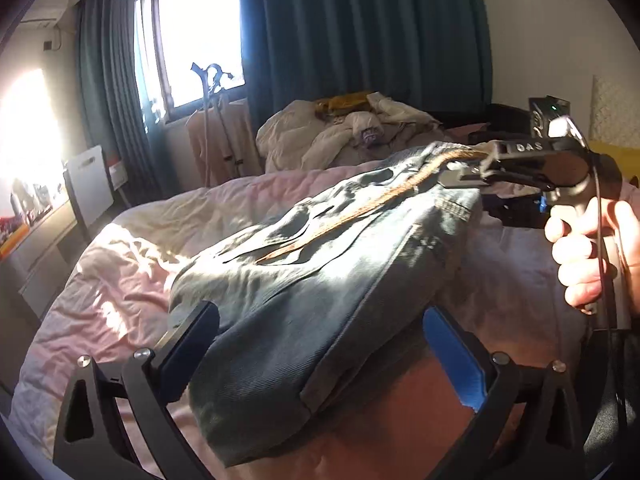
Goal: Fold clothes
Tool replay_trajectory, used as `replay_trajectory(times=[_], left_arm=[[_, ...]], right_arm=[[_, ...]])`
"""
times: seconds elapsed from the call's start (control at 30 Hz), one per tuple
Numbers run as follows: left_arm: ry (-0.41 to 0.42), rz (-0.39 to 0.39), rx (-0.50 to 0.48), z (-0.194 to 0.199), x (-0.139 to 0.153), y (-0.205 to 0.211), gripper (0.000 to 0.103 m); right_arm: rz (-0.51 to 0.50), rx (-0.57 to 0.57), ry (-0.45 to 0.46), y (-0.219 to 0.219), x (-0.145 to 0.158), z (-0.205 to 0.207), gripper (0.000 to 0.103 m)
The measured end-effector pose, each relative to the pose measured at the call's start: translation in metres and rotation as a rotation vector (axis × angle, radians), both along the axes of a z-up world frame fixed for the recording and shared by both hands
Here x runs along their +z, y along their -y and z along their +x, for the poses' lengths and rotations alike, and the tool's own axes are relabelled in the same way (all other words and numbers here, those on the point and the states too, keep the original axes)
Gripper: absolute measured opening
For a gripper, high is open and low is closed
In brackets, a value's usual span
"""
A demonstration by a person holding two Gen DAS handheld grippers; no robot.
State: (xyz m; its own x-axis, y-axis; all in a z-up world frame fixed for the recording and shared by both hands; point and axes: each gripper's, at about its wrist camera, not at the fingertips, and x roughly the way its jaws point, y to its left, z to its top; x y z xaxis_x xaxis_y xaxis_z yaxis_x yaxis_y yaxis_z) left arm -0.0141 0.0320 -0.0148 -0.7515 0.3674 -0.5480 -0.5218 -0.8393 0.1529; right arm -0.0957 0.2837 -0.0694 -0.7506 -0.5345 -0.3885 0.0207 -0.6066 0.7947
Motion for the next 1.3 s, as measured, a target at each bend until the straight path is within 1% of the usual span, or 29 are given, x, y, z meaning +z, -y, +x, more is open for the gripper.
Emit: replay_trajectory(times=[0.03,0.1,0.2,0.27,0.33,0.43,0.57,0.63,0.67,0.7,0.83,0.9,1.0,1.03,1.1,1.17,1.23,1.3], left_arm=[[-0.002,-0.019,-0.014,0.001,-0.003,-0.008,0.103],[-0.021,-0.073,-0.01,0.0,-0.011,-0.023,0.103],[-0.082,-0.183,0.038,-0.002,-0.024,-0.044,0.103],[-0.109,-0.23,0.107,-0.008,-0.029,-0.051,0.103],[-0.128,-0.252,0.188,-0.016,-0.032,-0.053,0.103],[-0.165,-0.277,0.285,-0.024,-0.032,-0.053,0.103],[-0.11,-0.329,0.387,-0.037,-0.041,-0.045,0.102],[-0.085,-0.367,0.433,-0.043,-0.047,-0.037,0.099],[-0.069,-0.371,0.459,-0.047,-0.049,-0.031,0.097],[-0.048,-0.355,0.488,-0.051,-0.05,-0.023,0.097],[0.015,-0.239,0.605,-0.059,-0.04,0.011,0.097],[0.025,-0.191,0.66,-0.057,-0.036,0.026,0.097],[0.048,-0.108,0.744,-0.055,-0.031,0.05,0.097],[0.069,-0.077,0.771,-0.055,-0.031,0.06,0.097],[0.134,-0.006,0.813,-0.057,-0.037,0.079,0.097],[0.213,0.056,0.826,-0.062,-0.046,0.091,0.097],[0.268,0.092,0.824,-0.064,-0.054,0.092,0.097],[0.279,0.087,0.81,-0.063,-0.061,0.084,0.097]], right_arm=[[0.0,0.007,-0.026,0.003,0.005,0.0,0.034],[0.0,0.02,-0.079,0.009,0.014,0.001,0.033],[-0.007,0.037,-0.118,0.012,0.024,-0.006,0.033],[-0.012,0.054,-0.145,0.014,0.028,-0.003,0.032],[-0.016,0.072,-0.173,0.016,0.032,0.002,0.032],[-0.021,0.1,-0.215,0.02,0.037,0.009,0.031],[-0.028,0.138,-0.272,0.024,0.045,0.019,0.03],[-0.023,0.142,-0.282,0.026,0.047,0.019,0.03],[-0.019,0.143,-0.28,0.025,0.047,0.02,0.03],[-0.015,0.144,-0.279,0.025,0.047,0.02,0.03],[-0.025,0.162,-0.289,0.03,0.048,0.011,0.03],[-0.027,0.178,-0.3,0.036,0.05,0.01,0.03],[-0.004,0.213,-0.317,0.051,0.054,0.006,0.03],[0.005,0.226,-0.321,0.056,0.054,0.004,0.03],[0.043,0.253,-0.318,0.066,0.052,0.001,0.03],[0.09,0.259,-0.286,0.071,0.046,-0.001,0.03],[0.091,0.234,-0.214,0.066,0.032,-0.003,0.03],[0.059,0.069,-0.114,0.054,0.011,-0.003,0.03]])
